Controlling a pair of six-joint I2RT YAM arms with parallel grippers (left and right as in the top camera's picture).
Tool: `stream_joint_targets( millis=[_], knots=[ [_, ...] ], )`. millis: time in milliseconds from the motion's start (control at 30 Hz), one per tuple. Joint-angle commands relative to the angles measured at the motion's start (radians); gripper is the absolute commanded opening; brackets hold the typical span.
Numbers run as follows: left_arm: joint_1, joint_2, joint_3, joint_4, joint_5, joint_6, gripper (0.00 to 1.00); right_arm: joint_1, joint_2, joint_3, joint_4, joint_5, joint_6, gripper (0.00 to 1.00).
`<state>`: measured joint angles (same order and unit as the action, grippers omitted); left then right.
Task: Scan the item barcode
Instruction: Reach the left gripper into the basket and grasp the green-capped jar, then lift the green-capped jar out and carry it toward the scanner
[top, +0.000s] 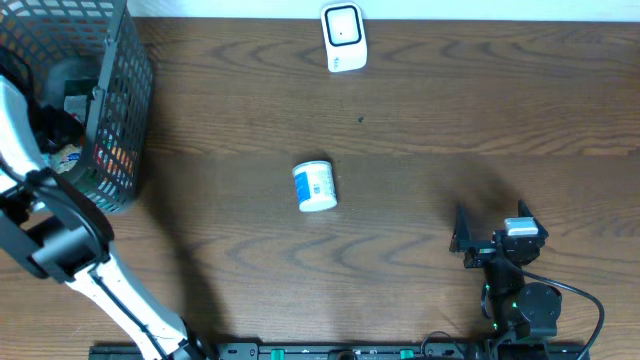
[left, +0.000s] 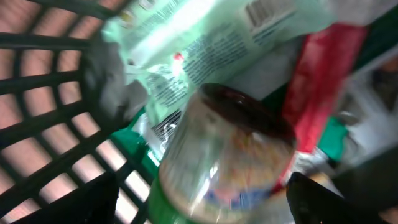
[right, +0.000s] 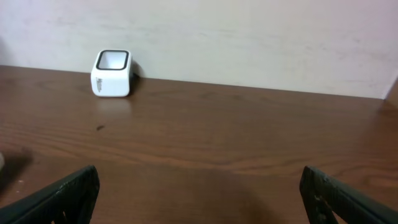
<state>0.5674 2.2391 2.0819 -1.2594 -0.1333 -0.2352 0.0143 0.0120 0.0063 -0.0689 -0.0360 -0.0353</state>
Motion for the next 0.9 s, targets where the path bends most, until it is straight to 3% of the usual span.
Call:
stream_joint_targets(
  millis=[0,67,300,467,867],
  knots=[
    [0.003,0.086,-0.002,-0.011,-0.005,0.041,0.87,0.006,-0.005,-0.001,-0.003,0.002,0.012,0.99],
    [0.003,0.121,-0.002,-0.012,-0.005,0.048,0.84,0.006,-0.005,-0.001,-0.003,0.002,0.012,0.99],
    [0.004,0.084,0.050,-0.010,-0.005,0.047,0.59,0.006,-0.005,-0.001,-0.003,0.002,0.012,0.99],
    [0.002,-0.044,0.095,0.003,-0.004,0.031,0.58,0.006,-0.005,-0.001,-0.003,0.002,0.012,0.99],
    [-0.089,-0.534,0.095,0.104,0.016,-0.029,0.58,0.006,-0.005,-0.001,-0.003,0.002,0.012,0.99]
  ],
)
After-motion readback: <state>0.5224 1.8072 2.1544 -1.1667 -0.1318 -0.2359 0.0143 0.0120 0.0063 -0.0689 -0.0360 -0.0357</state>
